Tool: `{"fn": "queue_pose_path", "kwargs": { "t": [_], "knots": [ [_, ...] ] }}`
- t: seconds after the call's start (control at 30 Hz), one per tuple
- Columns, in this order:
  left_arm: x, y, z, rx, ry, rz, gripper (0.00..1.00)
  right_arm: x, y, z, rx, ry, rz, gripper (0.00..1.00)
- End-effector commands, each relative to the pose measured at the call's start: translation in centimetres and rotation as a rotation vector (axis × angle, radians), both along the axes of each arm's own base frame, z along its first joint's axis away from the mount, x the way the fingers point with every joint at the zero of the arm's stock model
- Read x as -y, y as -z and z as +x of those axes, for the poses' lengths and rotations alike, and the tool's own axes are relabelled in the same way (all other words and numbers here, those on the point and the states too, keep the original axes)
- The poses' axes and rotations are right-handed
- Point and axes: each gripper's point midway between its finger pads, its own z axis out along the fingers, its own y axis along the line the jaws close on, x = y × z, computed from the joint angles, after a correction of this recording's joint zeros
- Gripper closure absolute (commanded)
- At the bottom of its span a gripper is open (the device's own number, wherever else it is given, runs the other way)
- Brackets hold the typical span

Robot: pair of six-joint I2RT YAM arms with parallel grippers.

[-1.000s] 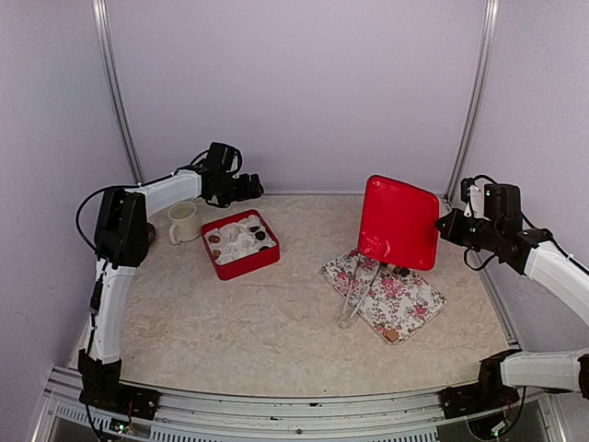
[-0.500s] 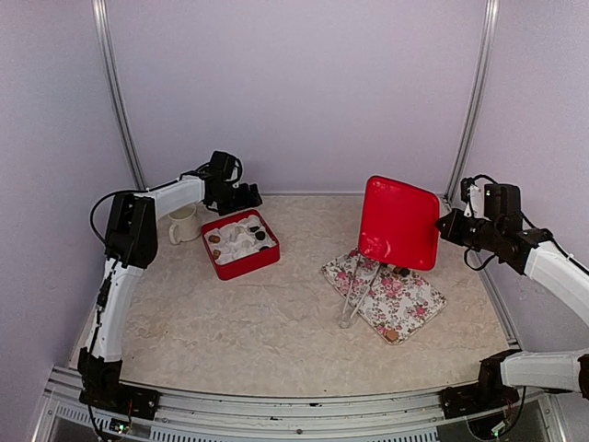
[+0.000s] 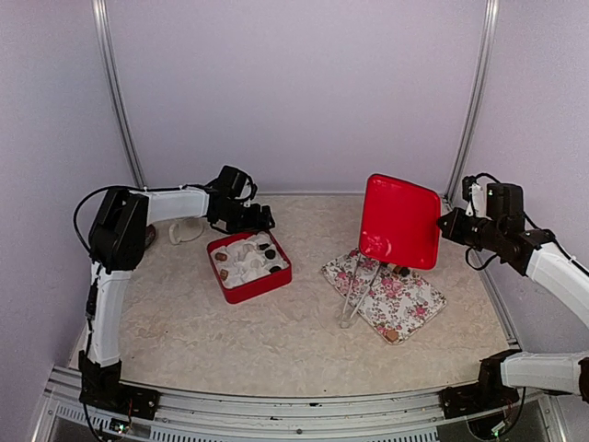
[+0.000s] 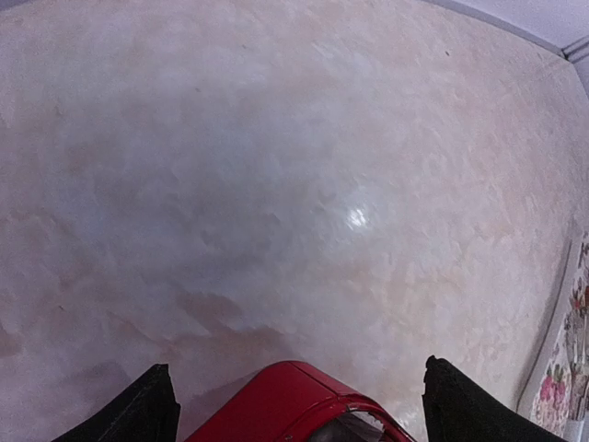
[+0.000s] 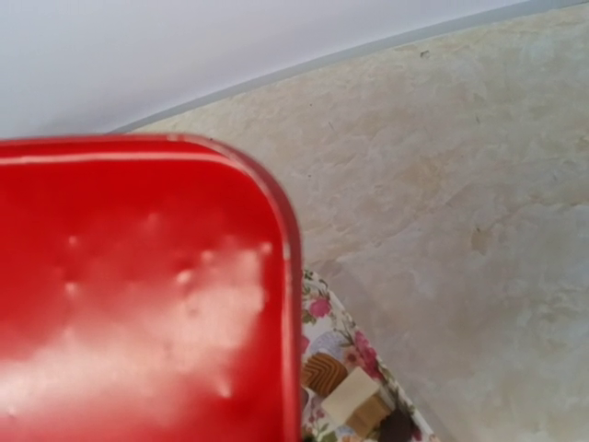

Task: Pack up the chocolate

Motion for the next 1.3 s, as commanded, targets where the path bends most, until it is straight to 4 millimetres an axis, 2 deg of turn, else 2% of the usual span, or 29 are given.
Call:
{"fn": "queue_pose_path", "kwargs": {
  "t": [0.0, 0.23, 0.37, 0.5, 0.6, 0.7, 0.83, 0.93, 1.13, 1.27],
  "knots": [
    [4.2, 0.4, -6.1, -0.055, 0.083, -0.053, 0.1, 0.0, -1.8, 0.0, 0.055, -0.008, 0.021, 1.0],
    [9.4, 2.3, -14.1, -0.1, 0.257, -0.066, 0.1, -0.3, -1.7, -0.4, 0.054, -0.025, 0.032, 1.0],
    [11.5, 1.1, -15.6, -0.059, 0.317, -0.069, 0.1, -0.6, -1.5, -0.6, 0.052, -0.039, 0.045, 1.0],
    [11.1, -4.4, -13.9, 0.033, 0.296, -0.106, 0.07, -1.4, -2.0, -0.5, 0.066, -0.07, 0.051, 1.0],
    [8.7, -9.7, -12.7, 0.153, 0.263, -0.113, 0.03, -2.7, -3.0, 0.0, 0.091, -0.108, 0.043, 1.0],
    [6.4, -14.9, -13.5, 0.328, 0.265, -0.09, 0.01, -4.6, -4.0, 0.5, 0.115, -0.164, 0.038, 1.0],
    [3.5, -19.0, -17.4, 0.537, 0.234, -0.085, 0.01, -7.7, -5.6, 0.5, 0.188, -0.278, -0.016, 1.0],
    [3.2, -20.9, -21.2, 0.597, 0.283, -0.164, 0.01, -10.0, -6.6, -0.2, 0.256, -0.363, -0.058, 1.0],
    [5.2, -23.9, -28.1, 0.601, 0.438, -0.391, 0.01, -13.2, -9.8, -2.5, 0.413, -0.458, -0.063, 1.0],
    [6.5, -26.2, -30.3, 0.617, 0.454, -0.498, 0.01, -14.1, -11.5, -3.6, 0.483, -0.472, -0.045, 1.0]
  ]
}}
